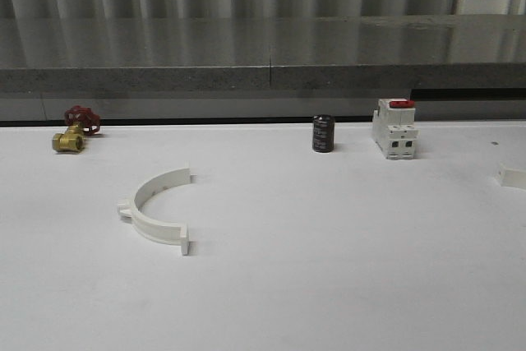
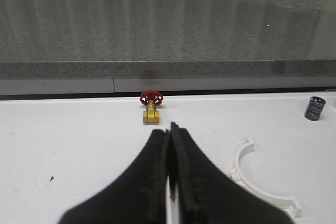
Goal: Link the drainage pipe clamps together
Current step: 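Grasp the second white clamp half with the right gripper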
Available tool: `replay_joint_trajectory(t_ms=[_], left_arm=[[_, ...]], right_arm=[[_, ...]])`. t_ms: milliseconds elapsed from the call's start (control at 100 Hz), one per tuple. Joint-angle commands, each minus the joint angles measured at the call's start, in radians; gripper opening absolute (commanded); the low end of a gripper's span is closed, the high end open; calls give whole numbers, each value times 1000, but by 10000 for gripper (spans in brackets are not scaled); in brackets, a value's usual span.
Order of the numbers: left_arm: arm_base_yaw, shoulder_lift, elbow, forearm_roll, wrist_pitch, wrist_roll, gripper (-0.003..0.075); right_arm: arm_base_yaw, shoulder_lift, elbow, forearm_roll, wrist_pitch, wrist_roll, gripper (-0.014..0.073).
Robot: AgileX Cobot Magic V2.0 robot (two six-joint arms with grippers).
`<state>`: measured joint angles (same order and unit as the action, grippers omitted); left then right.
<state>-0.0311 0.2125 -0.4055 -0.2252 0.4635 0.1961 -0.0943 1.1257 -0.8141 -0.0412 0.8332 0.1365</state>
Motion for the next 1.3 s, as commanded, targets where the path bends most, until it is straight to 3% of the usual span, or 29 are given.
replay_joint_trajectory(t_ms=[0,410,960,1010,1180,1290], left_arm=[[2,8,-26,-18,-74,-7,-21],[2,8,-26,-18,-74,-7,-21],[2,8,-26,-18,-74,-7,-21],[2,8,-26,-18,-74,-7,-21],[2,8,-26,-18,-74,-7,-21],[2,8,-26,-18,-74,-7,-21]], right_arm=[[-40,74,-58,14,2,28,467],[-59,469,-277,102,13,27,467],[-56,736,-439,63,-18,27,461],[-56,745,-445,63,-18,27,415],[-56,762,-451,63,-9,27,114],[-56,759,-452,63,-6,28,43]])
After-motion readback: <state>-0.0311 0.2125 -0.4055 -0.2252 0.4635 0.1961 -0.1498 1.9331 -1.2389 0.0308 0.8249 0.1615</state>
